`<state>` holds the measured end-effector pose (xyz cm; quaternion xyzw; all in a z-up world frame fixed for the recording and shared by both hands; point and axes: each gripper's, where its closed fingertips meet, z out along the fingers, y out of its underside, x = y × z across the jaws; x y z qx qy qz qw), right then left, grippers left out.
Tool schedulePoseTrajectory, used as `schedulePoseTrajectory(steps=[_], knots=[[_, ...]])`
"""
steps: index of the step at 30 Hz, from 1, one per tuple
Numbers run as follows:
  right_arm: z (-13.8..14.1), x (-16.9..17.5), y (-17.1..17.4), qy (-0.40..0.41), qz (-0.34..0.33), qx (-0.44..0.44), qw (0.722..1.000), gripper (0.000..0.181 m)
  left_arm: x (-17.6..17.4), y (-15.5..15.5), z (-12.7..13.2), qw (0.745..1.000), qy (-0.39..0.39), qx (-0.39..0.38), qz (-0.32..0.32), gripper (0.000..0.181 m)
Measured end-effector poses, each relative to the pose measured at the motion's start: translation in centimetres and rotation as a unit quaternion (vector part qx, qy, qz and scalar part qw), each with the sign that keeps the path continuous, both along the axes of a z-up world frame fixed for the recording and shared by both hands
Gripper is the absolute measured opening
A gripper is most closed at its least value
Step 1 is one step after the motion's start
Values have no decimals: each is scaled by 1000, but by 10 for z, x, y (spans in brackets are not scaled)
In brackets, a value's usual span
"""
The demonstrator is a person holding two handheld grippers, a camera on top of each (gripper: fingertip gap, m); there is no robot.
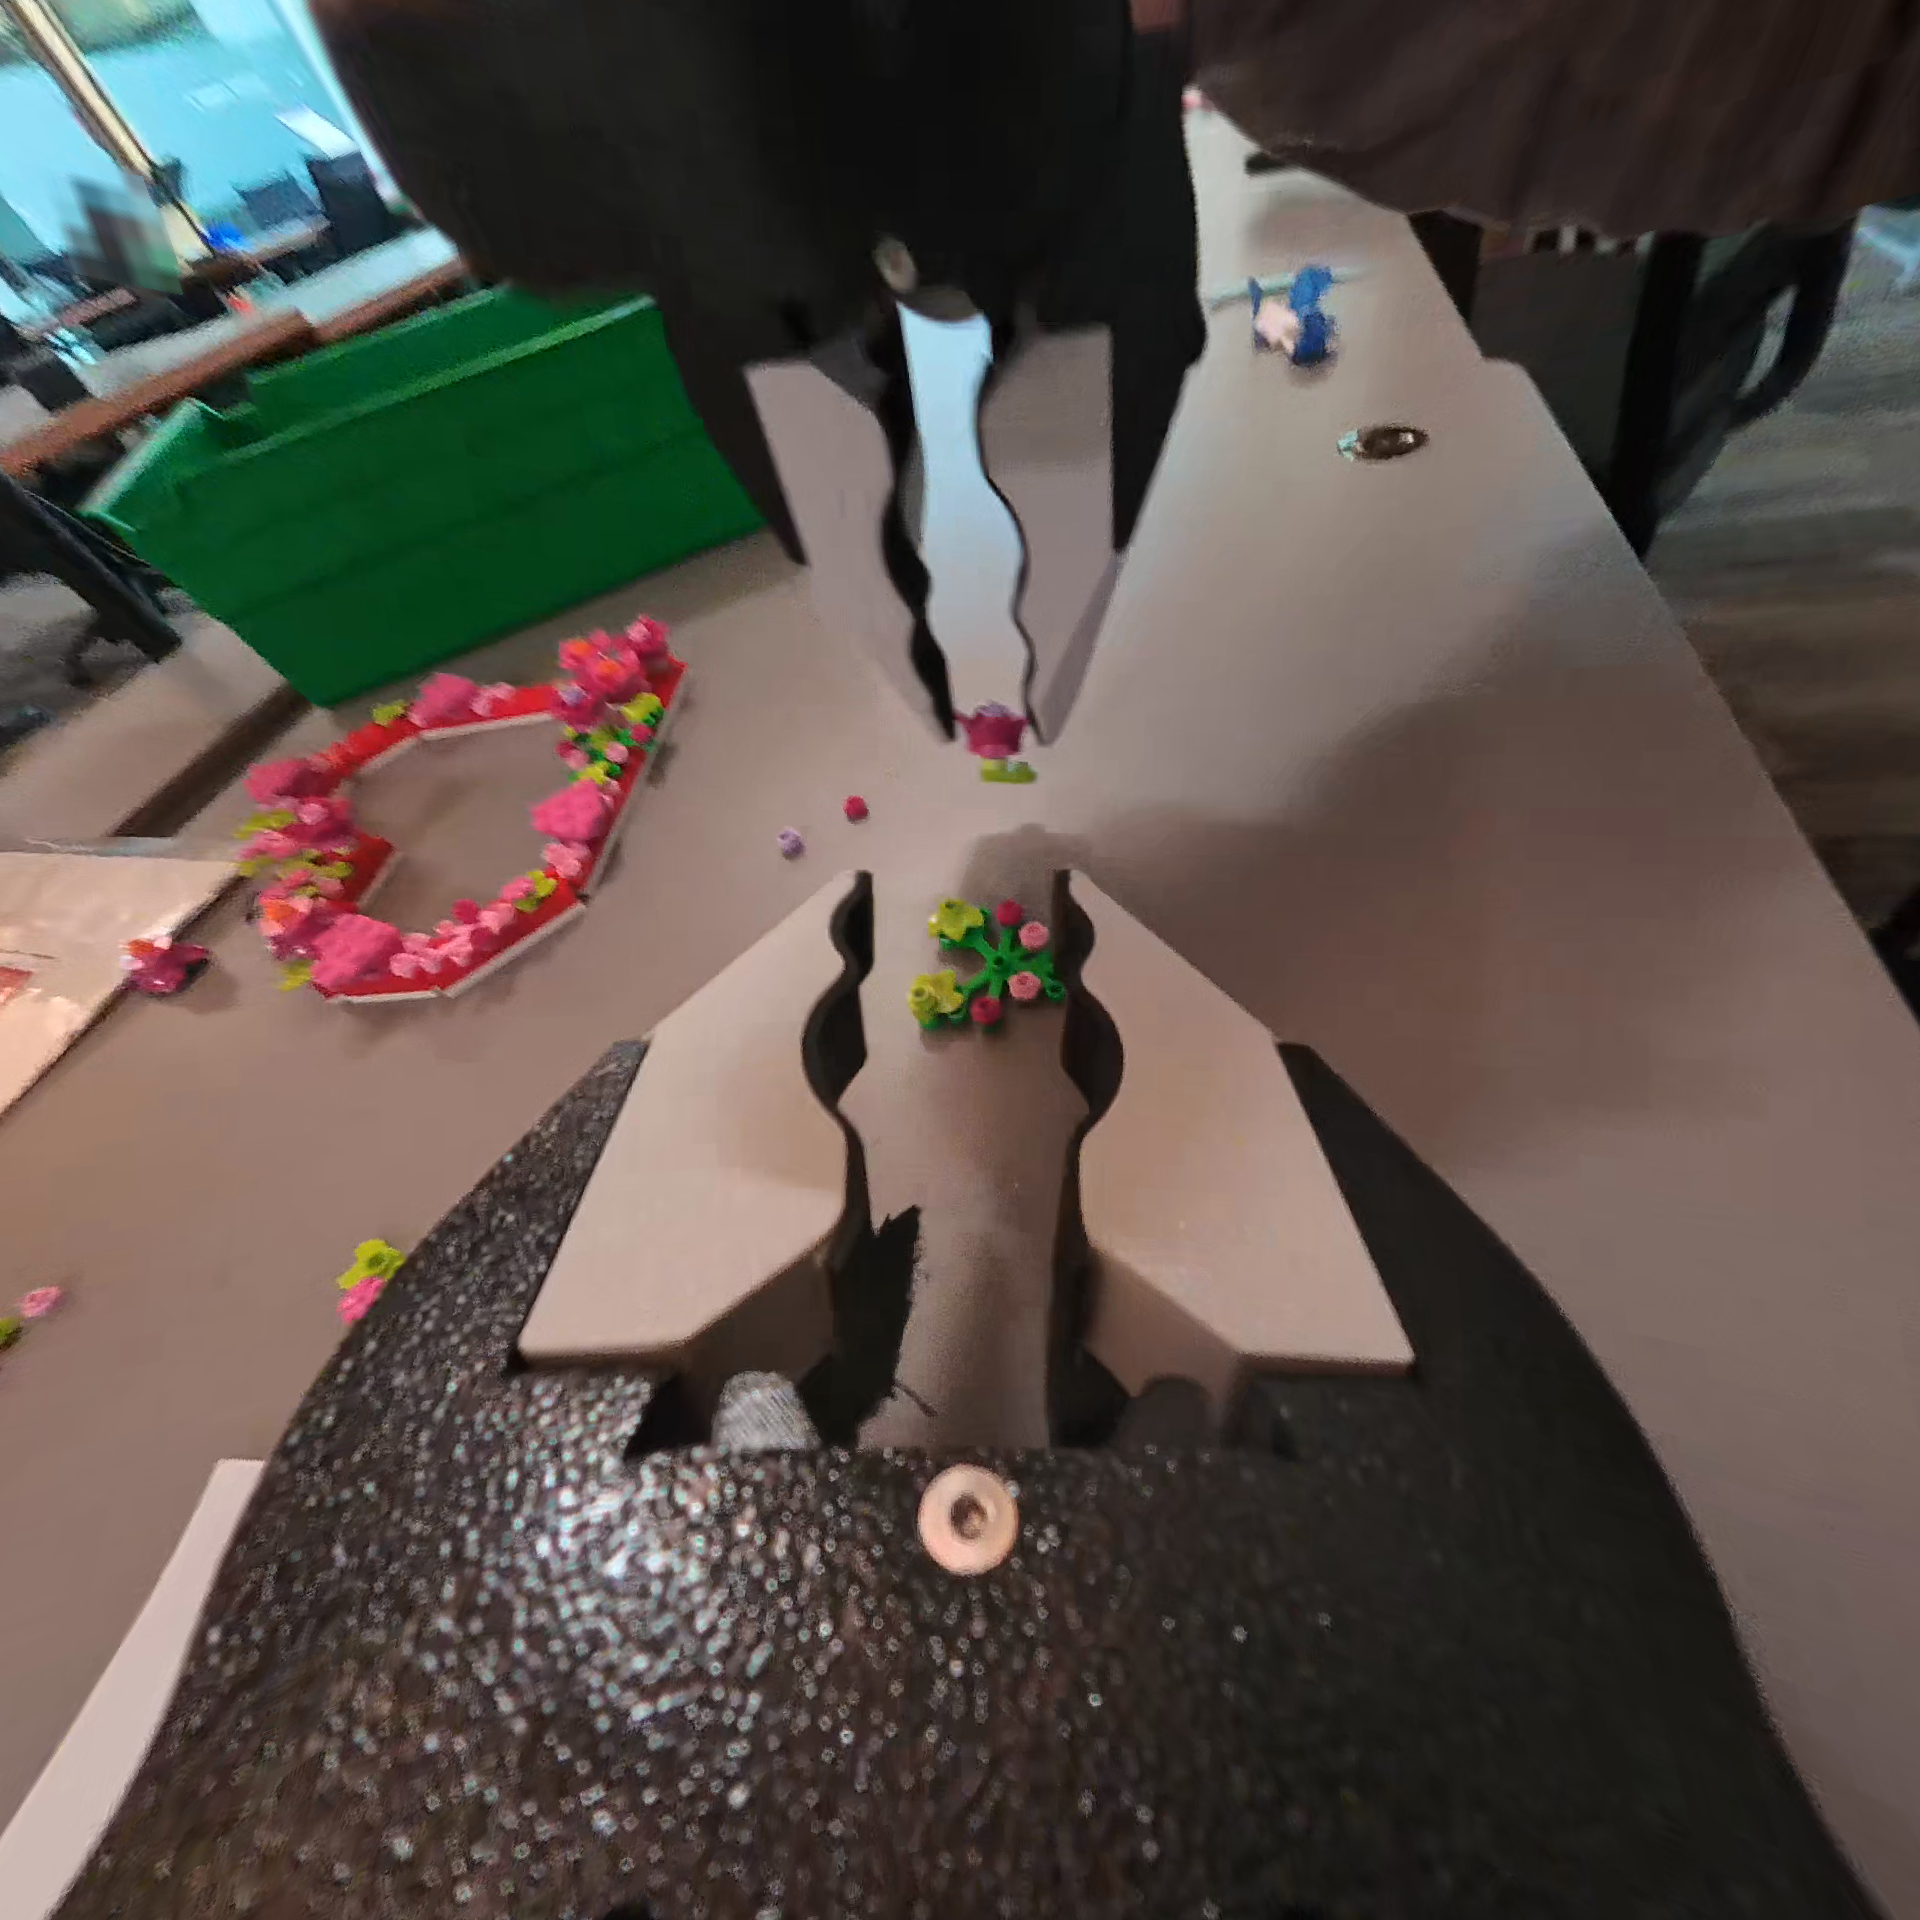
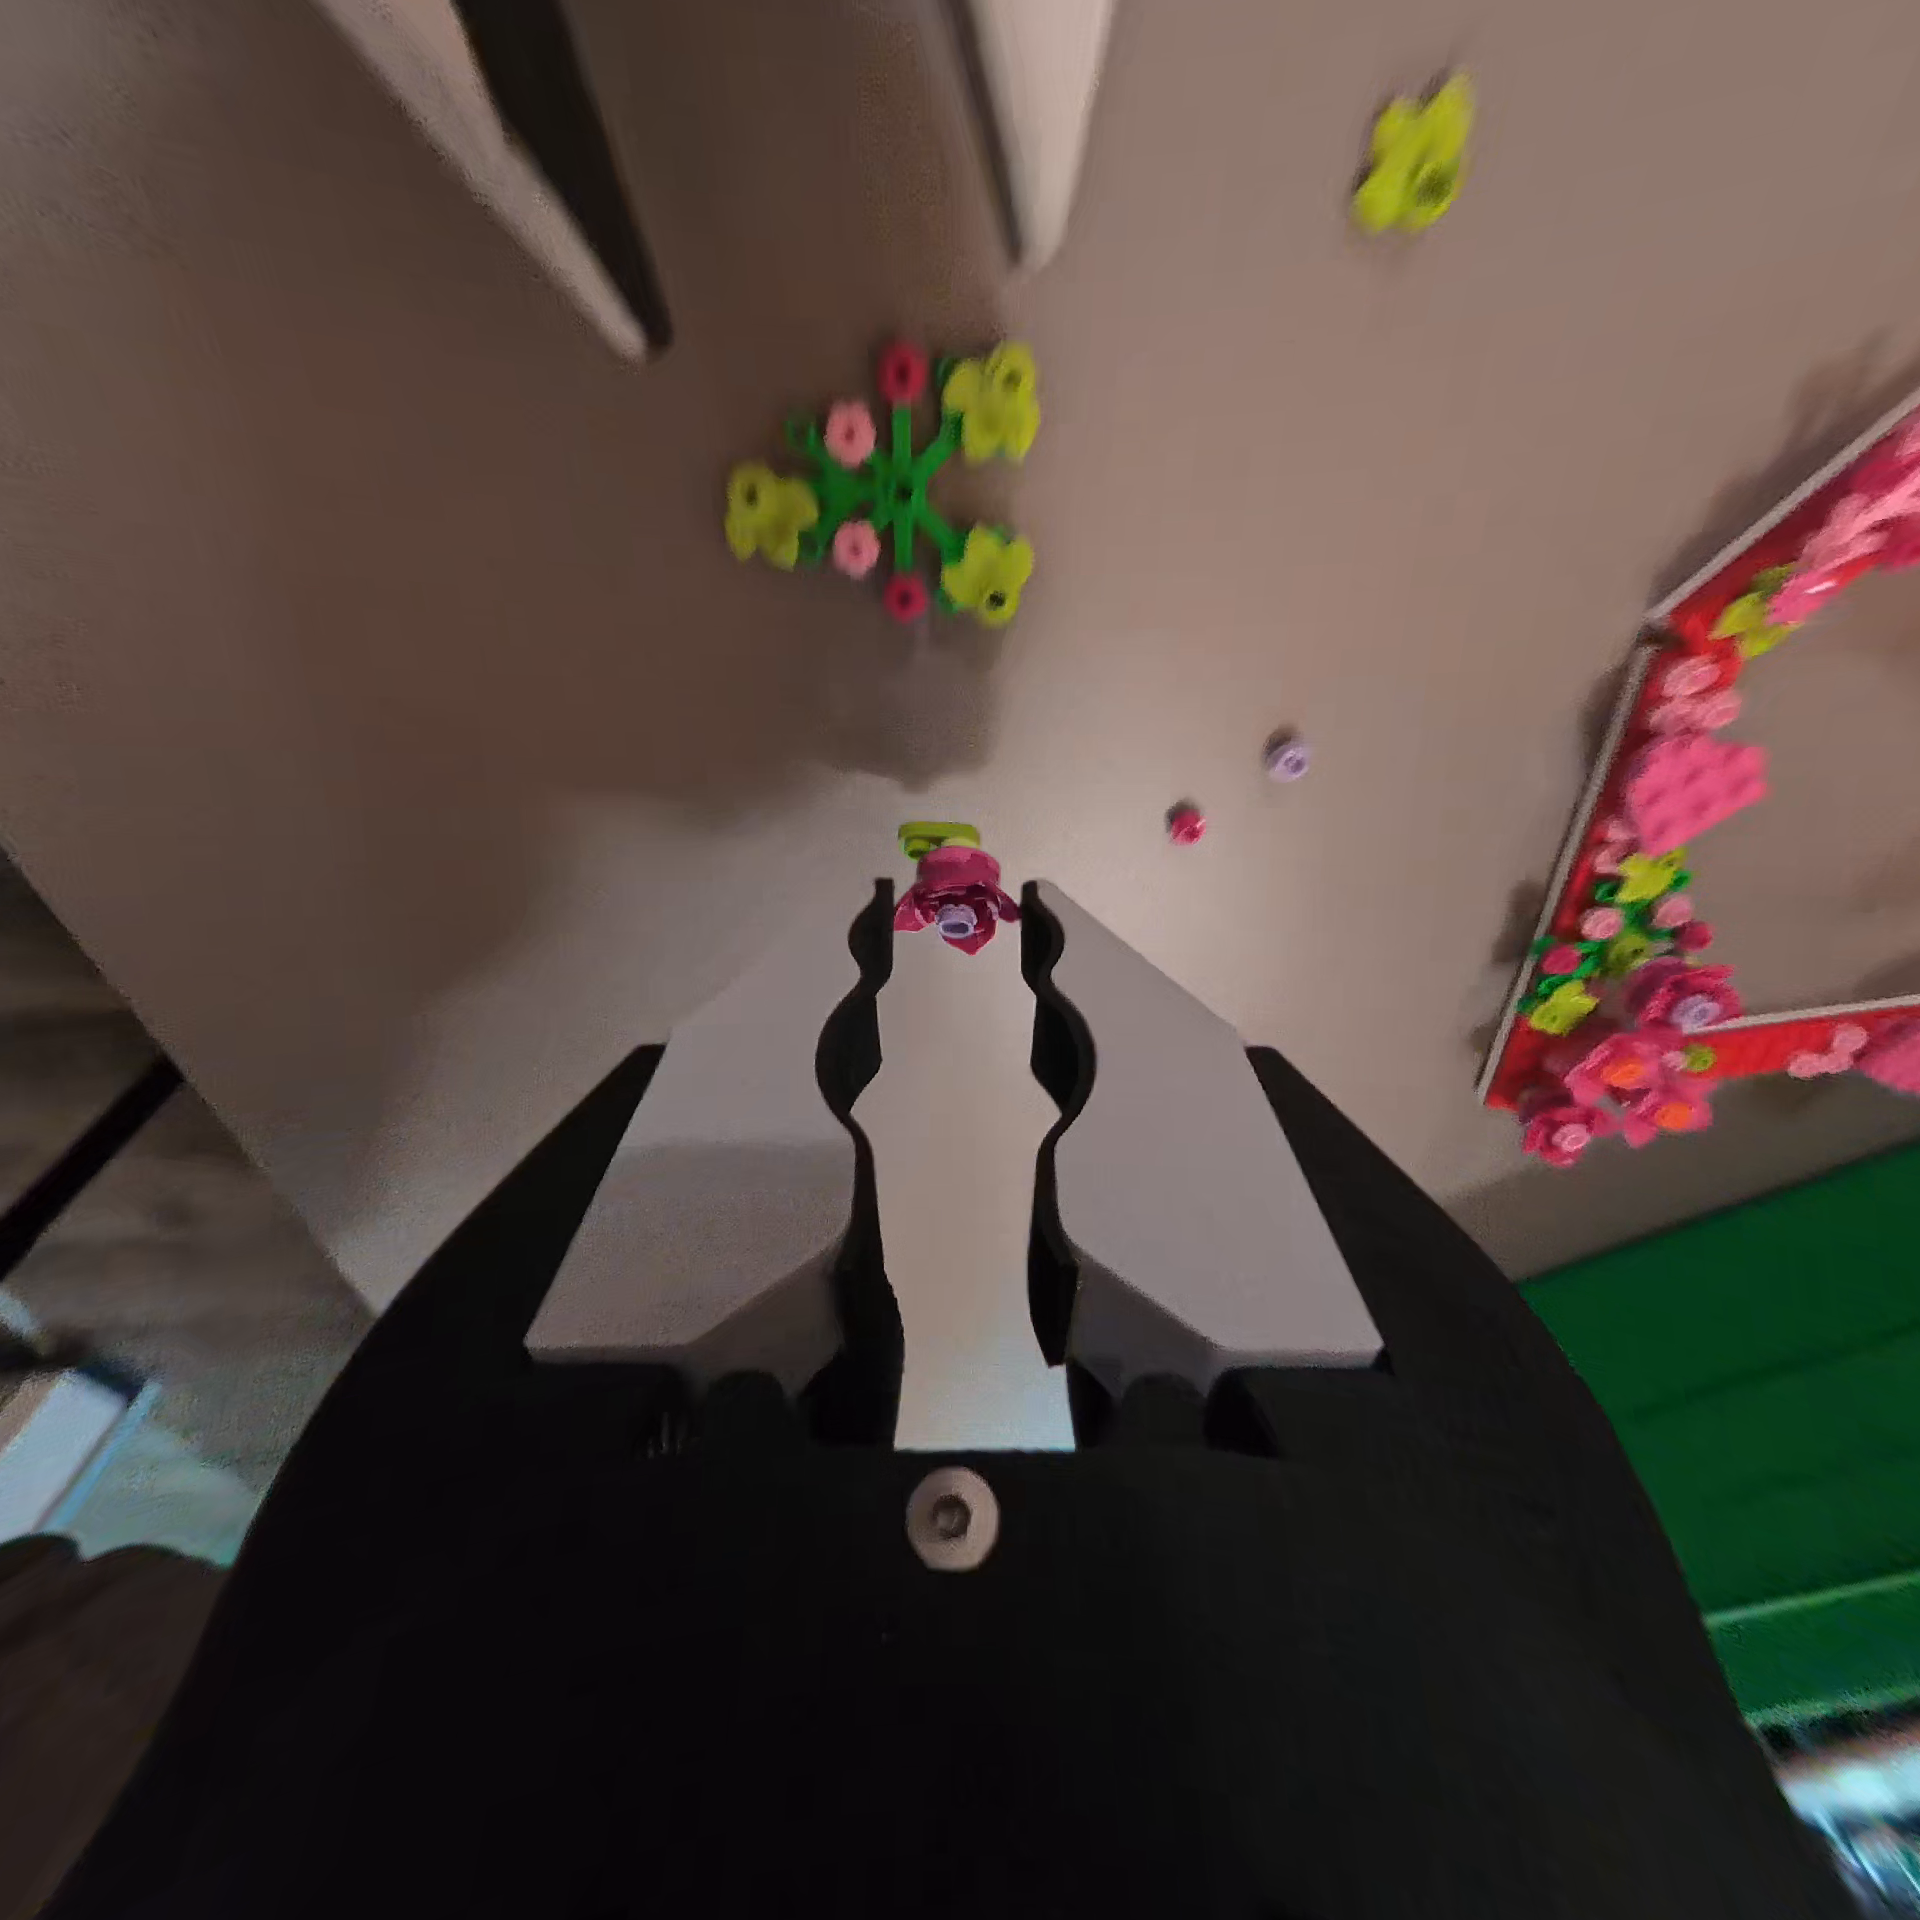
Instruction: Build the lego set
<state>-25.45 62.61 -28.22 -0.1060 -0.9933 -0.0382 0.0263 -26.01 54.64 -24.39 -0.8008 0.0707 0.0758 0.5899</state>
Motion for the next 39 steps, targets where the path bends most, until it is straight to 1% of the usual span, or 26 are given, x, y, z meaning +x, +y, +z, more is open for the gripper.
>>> schedulePoseTrajectory(steps=[1,4,10,15,26,30,32,34,35,37,39], knots=[[-3,6,4,-14,5,26,1000,23,-1,0,4,1000,0,10,3,31],[-8,21,9,-47,24,83,995,23,-1,-2,9,1000,0,23,8,30],[-9,26,-2,-63,32,114,991,23,-10,-4,10,999,-10,33,26,30],[-12,27,-9,-62,31,106,992,23,-14,-4,8,998,-37,29,28,34],[-17,28,-16,-60,27,97,993,24,-12,-2,1,999,-37,14,26,35],[-17,27,-18,-56,21,84,995,28,-12,-2,1,999,-40,11,24,36],[-16,26,-18,-51,18,72,996,33,-12,-2,0,999,-40,11,24,37],[-11,27,-16,-46,16,48,998,41,-12,-2,0,999,-39,9,24,37],[-8,28,-18,-43,18,18,999,44,-12,-3,0,999,-38,9,24,37],[-6,28,-28,-29,28,-87,995,49,-13,-3,1,999,-35,10,26,37],[-5,21,-36,18,37,-217,975,53,-14,-4,1,999,-34,10,27,37]])
